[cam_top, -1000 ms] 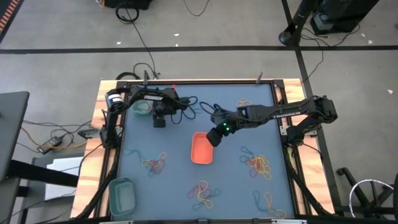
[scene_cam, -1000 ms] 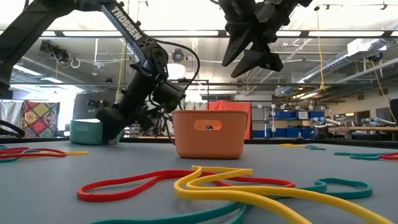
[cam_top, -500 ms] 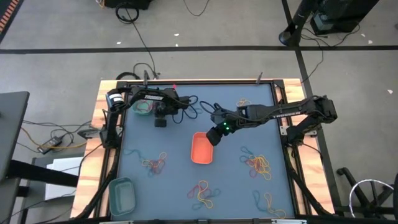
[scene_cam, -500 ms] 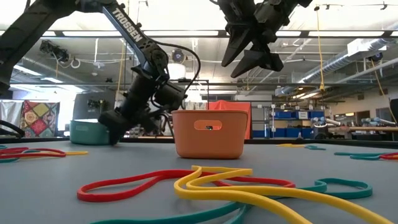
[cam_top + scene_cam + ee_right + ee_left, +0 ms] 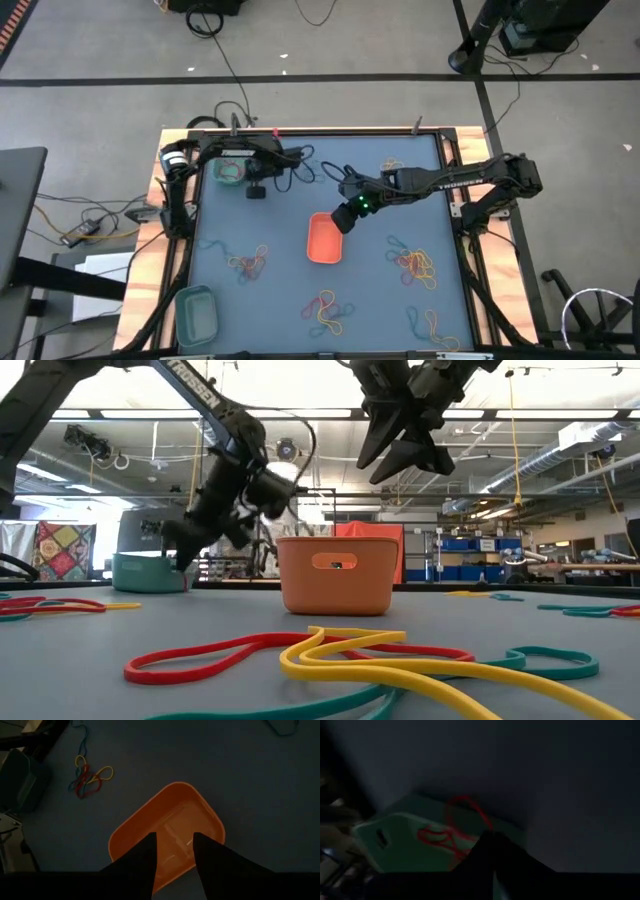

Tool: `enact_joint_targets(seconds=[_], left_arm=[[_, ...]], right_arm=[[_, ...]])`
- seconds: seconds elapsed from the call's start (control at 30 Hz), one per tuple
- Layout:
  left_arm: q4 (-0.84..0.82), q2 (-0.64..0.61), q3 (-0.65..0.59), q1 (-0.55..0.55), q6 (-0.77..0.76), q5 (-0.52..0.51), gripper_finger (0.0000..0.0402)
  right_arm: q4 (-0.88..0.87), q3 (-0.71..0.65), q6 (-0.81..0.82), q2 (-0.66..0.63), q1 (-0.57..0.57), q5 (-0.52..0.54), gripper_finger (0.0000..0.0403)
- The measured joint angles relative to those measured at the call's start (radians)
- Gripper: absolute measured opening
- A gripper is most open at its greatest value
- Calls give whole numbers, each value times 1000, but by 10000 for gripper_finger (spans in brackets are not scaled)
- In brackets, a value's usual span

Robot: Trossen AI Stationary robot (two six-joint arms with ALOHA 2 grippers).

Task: Sort rubber bands into baskets
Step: Put the red rubber band into the green bin

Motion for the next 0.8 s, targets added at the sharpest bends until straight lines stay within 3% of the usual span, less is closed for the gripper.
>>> enact_joint_targets(seconds=[0.27,0.4,0.6,0.8], left_arm=[[-24,-131,70,83,-40,36,5],[28,-241,15,165,-66,109,5],[44,-383,-70,273,-106,111,5],[39,-431,-107,299,-171,111,5]], right_arm=[[0,0,-28,0,-8,-3,135],[0,0,-32,0,-8,-17,135],[-1,0,-31,0,4,-17,134],[-1,0,-34,0,-1,-18,134]])
